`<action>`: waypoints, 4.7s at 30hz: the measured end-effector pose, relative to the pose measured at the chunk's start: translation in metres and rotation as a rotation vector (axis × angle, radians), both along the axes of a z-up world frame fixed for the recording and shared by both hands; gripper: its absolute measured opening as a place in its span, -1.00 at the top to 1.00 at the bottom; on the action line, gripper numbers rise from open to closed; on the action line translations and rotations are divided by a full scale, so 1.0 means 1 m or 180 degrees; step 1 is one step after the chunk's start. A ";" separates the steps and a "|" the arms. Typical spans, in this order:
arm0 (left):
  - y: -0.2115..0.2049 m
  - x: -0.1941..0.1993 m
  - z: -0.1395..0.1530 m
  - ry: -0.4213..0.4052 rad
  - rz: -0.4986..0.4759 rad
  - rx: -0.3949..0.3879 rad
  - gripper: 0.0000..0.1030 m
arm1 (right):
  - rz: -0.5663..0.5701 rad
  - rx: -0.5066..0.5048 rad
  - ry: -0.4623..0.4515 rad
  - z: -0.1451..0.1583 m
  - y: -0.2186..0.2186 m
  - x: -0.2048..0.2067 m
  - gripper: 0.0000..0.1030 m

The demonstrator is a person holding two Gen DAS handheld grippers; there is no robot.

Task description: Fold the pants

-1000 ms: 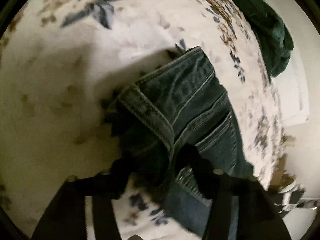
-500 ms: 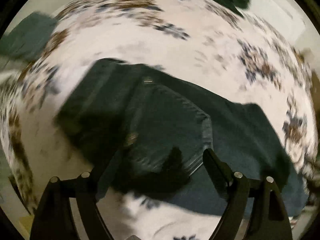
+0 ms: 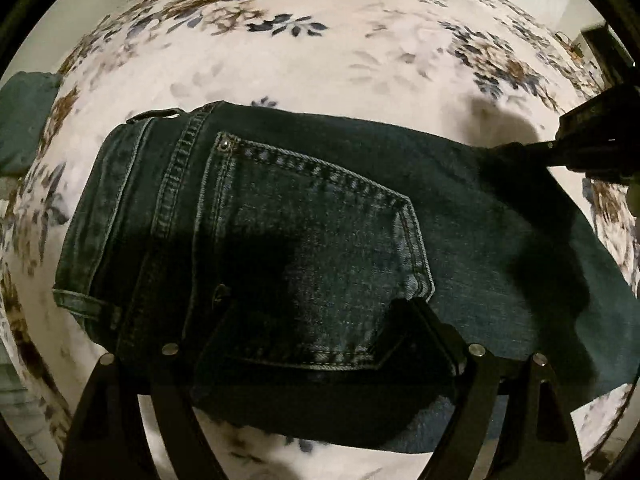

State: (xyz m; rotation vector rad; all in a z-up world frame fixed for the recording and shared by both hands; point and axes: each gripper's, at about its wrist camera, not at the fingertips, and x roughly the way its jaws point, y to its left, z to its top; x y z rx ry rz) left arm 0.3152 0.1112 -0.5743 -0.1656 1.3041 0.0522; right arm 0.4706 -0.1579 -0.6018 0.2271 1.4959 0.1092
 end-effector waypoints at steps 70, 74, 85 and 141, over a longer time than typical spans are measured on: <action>-0.170 -0.039 0.062 0.0160 -0.0264 -0.0759 -1.00 | -0.2062 0.0646 -0.2268 0.217 -0.331 -0.294 0.84; -0.134 -0.044 0.075 0.0091 -0.0174 -0.0784 -1.00 | -0.1420 0.0740 -0.2092 0.209 -0.234 -0.260 0.84; -0.037 -0.051 0.048 0.0155 0.0190 -0.0786 -1.00 | -0.0458 0.0357 -0.1253 0.069 -0.011 -0.199 0.84; 0.116 -0.055 0.054 -0.1658 0.1845 -0.1199 0.55 | -0.1001 0.0711 -0.0377 0.027 -0.068 -0.218 -0.04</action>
